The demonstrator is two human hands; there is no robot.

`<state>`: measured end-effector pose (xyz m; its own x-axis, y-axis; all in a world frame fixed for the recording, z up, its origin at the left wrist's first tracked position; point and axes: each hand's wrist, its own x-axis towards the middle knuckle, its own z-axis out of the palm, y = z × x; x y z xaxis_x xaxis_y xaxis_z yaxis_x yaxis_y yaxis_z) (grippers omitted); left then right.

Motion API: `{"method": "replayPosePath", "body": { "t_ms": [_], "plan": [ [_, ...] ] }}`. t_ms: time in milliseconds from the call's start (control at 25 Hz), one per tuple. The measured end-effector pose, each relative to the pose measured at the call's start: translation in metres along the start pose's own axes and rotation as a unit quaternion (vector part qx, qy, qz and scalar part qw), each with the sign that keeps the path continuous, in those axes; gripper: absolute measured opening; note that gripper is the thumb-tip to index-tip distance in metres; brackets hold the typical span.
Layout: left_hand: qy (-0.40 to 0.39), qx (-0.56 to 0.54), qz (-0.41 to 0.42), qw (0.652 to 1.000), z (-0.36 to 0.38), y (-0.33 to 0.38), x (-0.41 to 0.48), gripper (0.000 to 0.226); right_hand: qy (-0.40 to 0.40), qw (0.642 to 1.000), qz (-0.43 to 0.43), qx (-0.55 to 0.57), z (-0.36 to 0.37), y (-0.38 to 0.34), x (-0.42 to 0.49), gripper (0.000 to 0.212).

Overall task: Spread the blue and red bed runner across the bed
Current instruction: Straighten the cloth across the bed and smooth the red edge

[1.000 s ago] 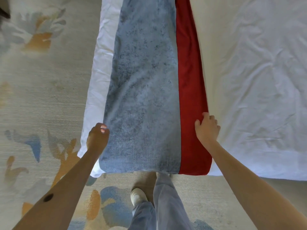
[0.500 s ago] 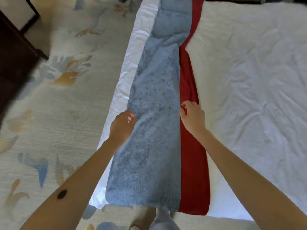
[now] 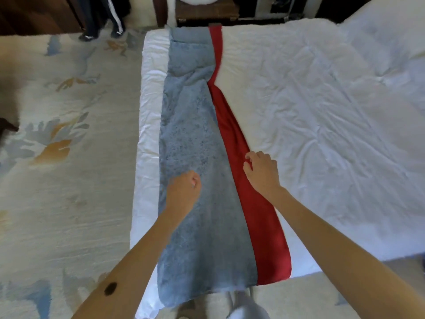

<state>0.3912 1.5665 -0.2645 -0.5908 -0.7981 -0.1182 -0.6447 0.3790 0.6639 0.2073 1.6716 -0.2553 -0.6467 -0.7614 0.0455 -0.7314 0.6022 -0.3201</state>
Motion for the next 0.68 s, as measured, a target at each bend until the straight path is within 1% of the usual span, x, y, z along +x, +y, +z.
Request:
{"method": "replayPosePath", "body": {
  "t_ms": [160, 320, 480, 600, 680],
  "plan": [
    [-0.051, 0.026, 0.015, 0.998, 0.060, 0.023, 0.000, 0.015, -0.034, 0.997, 0.065, -0.032, 0.021, 0.063, -0.022, 0.029],
    [-0.082, 0.053, 0.013, 0.995, 0.134, 0.051, 0.016, 0.017, -0.075, 0.991, 0.110, -0.019, 0.042, 0.135, -0.011, 0.028],
    [-0.101, 0.108, -0.033, 0.988, 0.220, 0.073, 0.048, 0.020, -0.134, 0.985, 0.105, -0.015, 0.080, 0.193, 0.007, 0.027],
    [-0.113, 0.154, -0.065, 0.979, 0.278, 0.076, 0.067, 0.022, -0.196, 0.977, 0.083, -0.018, 0.118, 0.219, 0.011, 0.028],
    [-0.116, 0.177, -0.079, 0.974, 0.308, 0.073, 0.076, 0.024, -0.233, 0.969, 0.087, 0.007, 0.141, 0.226, 0.007, 0.030]
  ]
}}
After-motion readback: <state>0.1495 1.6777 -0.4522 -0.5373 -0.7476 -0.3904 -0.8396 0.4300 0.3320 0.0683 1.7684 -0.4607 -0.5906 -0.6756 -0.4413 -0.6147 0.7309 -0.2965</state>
